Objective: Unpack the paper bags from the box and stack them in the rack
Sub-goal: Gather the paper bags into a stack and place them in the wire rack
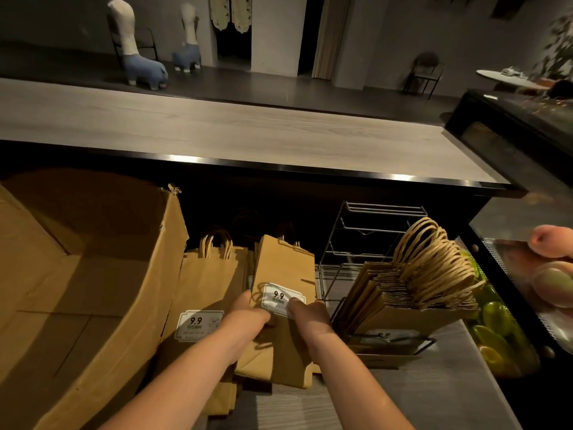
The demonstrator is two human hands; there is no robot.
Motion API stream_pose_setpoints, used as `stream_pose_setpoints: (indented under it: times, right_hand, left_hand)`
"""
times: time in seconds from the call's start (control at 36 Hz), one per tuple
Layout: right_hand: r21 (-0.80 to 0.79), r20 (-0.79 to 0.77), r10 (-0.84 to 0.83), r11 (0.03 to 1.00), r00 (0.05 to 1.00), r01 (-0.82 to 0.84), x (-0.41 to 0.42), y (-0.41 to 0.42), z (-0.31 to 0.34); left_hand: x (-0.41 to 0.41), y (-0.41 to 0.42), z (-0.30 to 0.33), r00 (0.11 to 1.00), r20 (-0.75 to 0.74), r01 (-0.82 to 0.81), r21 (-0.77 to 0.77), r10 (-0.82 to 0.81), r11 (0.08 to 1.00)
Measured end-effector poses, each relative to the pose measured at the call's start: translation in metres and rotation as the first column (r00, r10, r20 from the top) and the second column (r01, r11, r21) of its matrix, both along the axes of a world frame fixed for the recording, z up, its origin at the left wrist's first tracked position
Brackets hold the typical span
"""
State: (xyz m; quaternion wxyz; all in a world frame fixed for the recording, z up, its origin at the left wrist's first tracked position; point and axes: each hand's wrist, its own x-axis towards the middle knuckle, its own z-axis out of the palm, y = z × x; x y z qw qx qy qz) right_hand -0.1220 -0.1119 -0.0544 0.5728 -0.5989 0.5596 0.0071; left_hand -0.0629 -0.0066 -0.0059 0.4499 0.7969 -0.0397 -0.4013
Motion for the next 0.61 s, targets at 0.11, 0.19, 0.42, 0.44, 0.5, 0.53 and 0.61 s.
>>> stream_pose_setpoints:
  times: [0.11,0.19,0.42,0.44,0.5,0.53,0.61]
  right_hand:
    - [0.059,0.152,-0.057,0.997,0.987,0.049,-0.013,0.001,0.01]
    - [0.121,0.253,-0.049,0.993,0.966,0.018,-0.021,0.005,0.025]
    - [-0.048,0.518,0.294,0.947,0.803,-0.317,-0.044,0.023,0.082]
    - [-0.079,0.574,0.298,0.947,0.763,-0.311,-0.043,0.022,0.088]
    - [-0.147,0.633,0.317,0.945,0.706,-0.292,-0.042,0.021,0.099]
    - [-0.177,0.636,0.322,0.945,0.701,-0.274,-0.04,0.021,0.099]
    - [-0.224,0.559,0.325,0.945,0.763,-0.238,-0.038,0.019,0.089]
  left_hand:
    - [-0.001,0.015,0.005,1.0,0.001,-0.013,-0.04,0.013,0.999]
    - [-0.011,0.036,0.011,0.999,-0.045,-0.033,-0.085,0.029,0.996]
    - [-0.024,0.06,0.023,0.974,0.095,-0.176,-0.246,0.205,0.953]
    - [-0.022,0.057,0.031,0.971,0.13,-0.158,-0.276,0.2,0.948]
    - [-0.013,0.052,0.039,0.958,0.207,-0.126,-0.318,0.198,0.94]
    - [-0.008,0.05,0.037,0.951,0.237,-0.116,-0.324,0.199,0.939]
    - [0.002,0.044,0.024,0.949,0.243,-0.117,-0.327,0.203,0.938]
